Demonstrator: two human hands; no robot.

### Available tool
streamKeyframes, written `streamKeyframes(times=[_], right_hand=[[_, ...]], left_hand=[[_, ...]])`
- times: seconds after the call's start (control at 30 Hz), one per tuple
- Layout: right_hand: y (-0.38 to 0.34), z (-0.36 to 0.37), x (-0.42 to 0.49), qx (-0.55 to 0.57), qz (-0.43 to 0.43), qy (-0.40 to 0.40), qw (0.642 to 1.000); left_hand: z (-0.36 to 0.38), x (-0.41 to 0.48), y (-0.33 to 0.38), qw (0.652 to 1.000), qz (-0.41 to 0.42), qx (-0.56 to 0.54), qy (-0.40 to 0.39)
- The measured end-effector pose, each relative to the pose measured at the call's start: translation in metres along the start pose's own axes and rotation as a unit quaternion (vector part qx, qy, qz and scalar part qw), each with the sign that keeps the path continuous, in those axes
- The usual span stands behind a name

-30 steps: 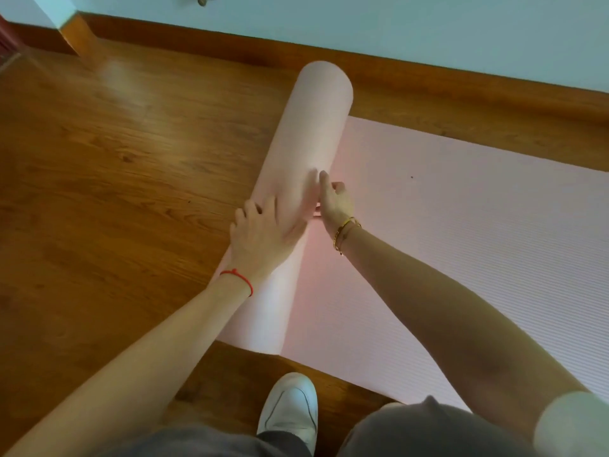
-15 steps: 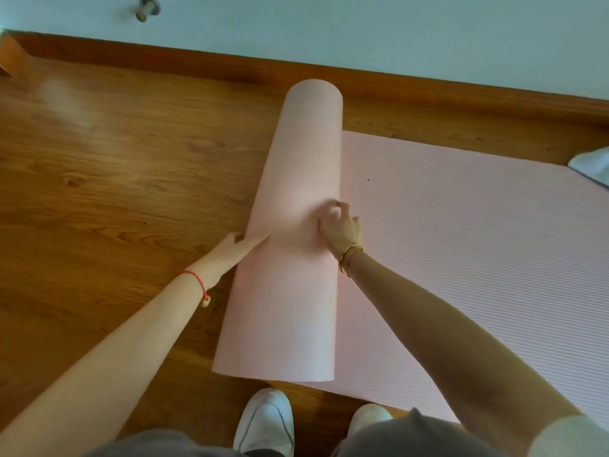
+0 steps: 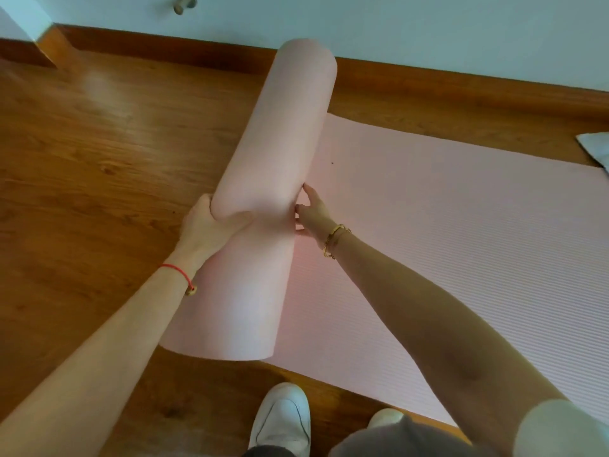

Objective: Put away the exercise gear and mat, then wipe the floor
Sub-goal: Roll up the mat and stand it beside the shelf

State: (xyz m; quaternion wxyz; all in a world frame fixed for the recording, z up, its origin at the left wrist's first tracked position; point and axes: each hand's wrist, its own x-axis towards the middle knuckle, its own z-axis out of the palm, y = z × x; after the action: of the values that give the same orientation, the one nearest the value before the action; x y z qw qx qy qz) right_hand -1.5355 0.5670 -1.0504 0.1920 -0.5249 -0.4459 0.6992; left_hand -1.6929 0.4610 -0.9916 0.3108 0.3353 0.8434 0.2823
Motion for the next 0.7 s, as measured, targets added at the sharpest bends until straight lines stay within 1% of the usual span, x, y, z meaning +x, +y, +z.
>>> streamKeyframes(times=[0.1,0.17,0.2,0.23,0.3,0.37,0.4,0.47,0.5,0.53,0.57,0.6,0.63,0.67,0.7], right_hand=[[-0.003,0.007,-0.01,0.045,0.083,-0.039,0.995],[0.005,0.004,-0.012,0.043,0.125,-0.049,0.99],[0.008,0.001,-0.011,0.026,0.129,-0.039,0.99],[0.011,-0.003,-0.009,-0.003,0.122,-0.009,0.992],[0.014,-0.013,-0.01,-0.049,0.074,0.101,0.991],[0.012,-0.026,-0.012,-0.057,-0.006,0.196,0.979],[0.01,-0.034,-0.014,-0.066,-0.049,0.222,0.972],[0.006,-0.045,-0.019,-0.093,-0.114,0.238,0.96],[0.005,-0.049,-0.021,-0.111,-0.129,0.232,0.958],[0.005,-0.051,-0.023,-0.128,-0.133,0.222,0.957],[0.007,-0.053,-0.024,-0.143,-0.133,0.211,0.958],[0.009,-0.054,-0.025,-0.156,-0.133,0.203,0.957],[0.012,-0.057,-0.026,-0.165,-0.13,0.2,0.957],[0.017,-0.061,-0.025,-0.174,-0.124,0.201,0.956],[0.022,-0.066,-0.026,-0.181,-0.111,0.206,0.955]], left_hand=[[-0.003,0.002,0.001,0.995,0.015,0.101,0.008],[0.003,0.0,0.003,0.994,0.014,0.105,-0.019],[0.008,-0.003,0.006,0.994,0.016,0.1,-0.037],[0.014,-0.005,0.009,0.994,0.021,0.091,-0.053],[0.027,-0.009,0.019,0.996,0.04,0.051,-0.065],[0.034,-0.008,0.026,0.997,0.046,-0.008,-0.055],[0.037,-0.007,0.028,0.998,0.036,-0.033,-0.049],[0.04,-0.001,0.025,0.997,0.023,-0.076,-0.017],[0.041,0.002,0.022,0.993,0.013,-0.113,0.005],[0.042,0.002,0.02,0.987,-0.003,-0.157,0.027],[0.045,0.004,0.016,0.984,-0.021,-0.173,0.045],[0.047,0.006,0.012,0.985,-0.037,-0.159,0.048],[0.05,0.011,0.006,0.99,-0.06,-0.122,0.027],[0.051,0.013,0.003,0.992,-0.088,-0.094,-0.014],[0.053,0.011,0.001,0.987,-0.119,-0.076,-0.074]])
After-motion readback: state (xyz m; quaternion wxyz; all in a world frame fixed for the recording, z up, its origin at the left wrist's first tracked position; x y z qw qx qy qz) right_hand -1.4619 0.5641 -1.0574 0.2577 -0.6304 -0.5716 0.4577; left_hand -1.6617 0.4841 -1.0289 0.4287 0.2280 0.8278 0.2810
